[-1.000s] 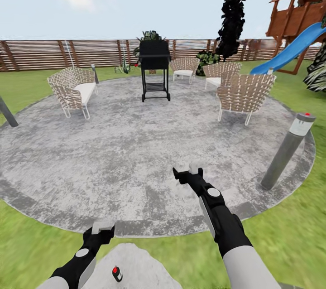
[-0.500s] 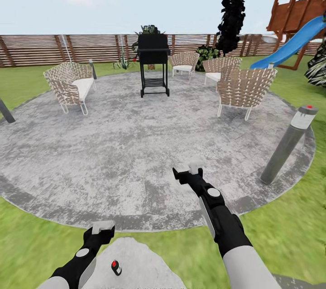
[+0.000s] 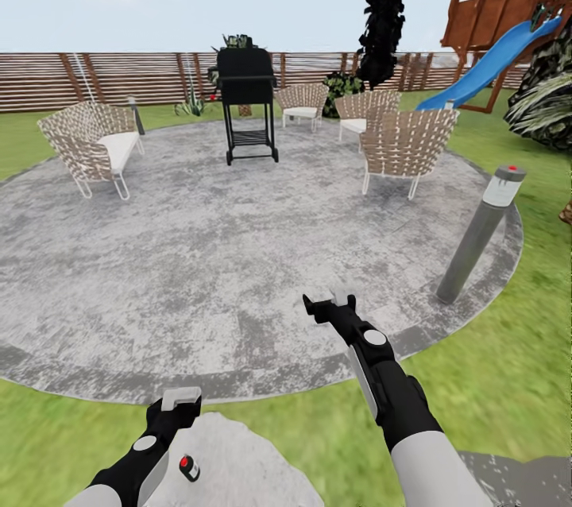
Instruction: In the garden, pick up the pesticide atomizer on the floor and spray pesticide onto both trees until each tree trunk is fully covered.
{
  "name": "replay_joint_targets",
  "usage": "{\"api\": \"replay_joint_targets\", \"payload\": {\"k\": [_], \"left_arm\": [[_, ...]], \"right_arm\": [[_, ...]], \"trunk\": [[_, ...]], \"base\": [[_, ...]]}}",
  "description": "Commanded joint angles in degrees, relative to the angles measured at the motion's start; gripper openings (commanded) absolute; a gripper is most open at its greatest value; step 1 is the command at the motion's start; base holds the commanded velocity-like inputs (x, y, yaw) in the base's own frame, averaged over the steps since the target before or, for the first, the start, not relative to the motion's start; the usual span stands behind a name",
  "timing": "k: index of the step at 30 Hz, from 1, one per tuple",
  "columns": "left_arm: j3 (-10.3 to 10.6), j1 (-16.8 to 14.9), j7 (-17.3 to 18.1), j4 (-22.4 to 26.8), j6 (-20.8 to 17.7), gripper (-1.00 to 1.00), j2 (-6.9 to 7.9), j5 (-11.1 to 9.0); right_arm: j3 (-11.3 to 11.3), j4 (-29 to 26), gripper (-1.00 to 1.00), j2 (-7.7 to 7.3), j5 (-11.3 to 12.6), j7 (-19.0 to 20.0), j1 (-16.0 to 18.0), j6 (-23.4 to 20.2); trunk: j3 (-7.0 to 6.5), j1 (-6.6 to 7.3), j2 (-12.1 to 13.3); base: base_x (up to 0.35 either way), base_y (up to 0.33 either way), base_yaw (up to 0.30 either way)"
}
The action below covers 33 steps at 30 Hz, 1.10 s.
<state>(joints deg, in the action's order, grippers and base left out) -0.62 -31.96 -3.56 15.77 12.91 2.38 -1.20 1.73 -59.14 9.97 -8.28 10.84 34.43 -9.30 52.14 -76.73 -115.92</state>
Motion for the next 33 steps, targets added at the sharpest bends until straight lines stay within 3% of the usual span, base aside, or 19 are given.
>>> {"api": "replay_joint_targets", "payload": {"k": [1,20,22,26,33], "left_arm": [[-0.04,-0.03,-0.04,-0.04,0.19,1.0,0.0,-0.12],[-0.07,-0.03,-0.04,-0.3,0.29,1.0,0.07,-0.21],[-0.59,-0.03,-0.04,-0.28,0.32,1.0,0.18,-0.4],[-4.2,-0.03,0.02,-0.22,0.5,1.0,1.14,-2.14],[-5.29,-0.03,0.13,-0.21,0.54,1.0,1.42,-2.48]], "right_arm": [[-0.08,-0.12,1.0,0.03,-0.6,0.26,0.02,-0.31],[-0.06,-0.19,1.0,0.03,-0.6,0.23,-0.01,-0.29],[-0.06,-0.19,1.0,0.03,-0.6,0.23,0.01,-0.29],[-0.06,-0.23,1.0,0.03,-0.6,0.23,0.01,-0.31],[-0.06,-0.27,1.0,0.03,-0.6,0.23,0.02,-0.34]], "trunk": [[0.32,-0.22,-0.44],[5.47,-4.39,-8.06],[6.01,-4.83,-8.86],[7.09,-5.71,-10.46],[8.99,-7.24,-13.27]], "base": [[0.0,0.0,-0.05],[0.0,0.0,-0.004],[0.0,0.0,0.0],[0.0,0.0,0.0],[0.0,0.0,0.011]]}}
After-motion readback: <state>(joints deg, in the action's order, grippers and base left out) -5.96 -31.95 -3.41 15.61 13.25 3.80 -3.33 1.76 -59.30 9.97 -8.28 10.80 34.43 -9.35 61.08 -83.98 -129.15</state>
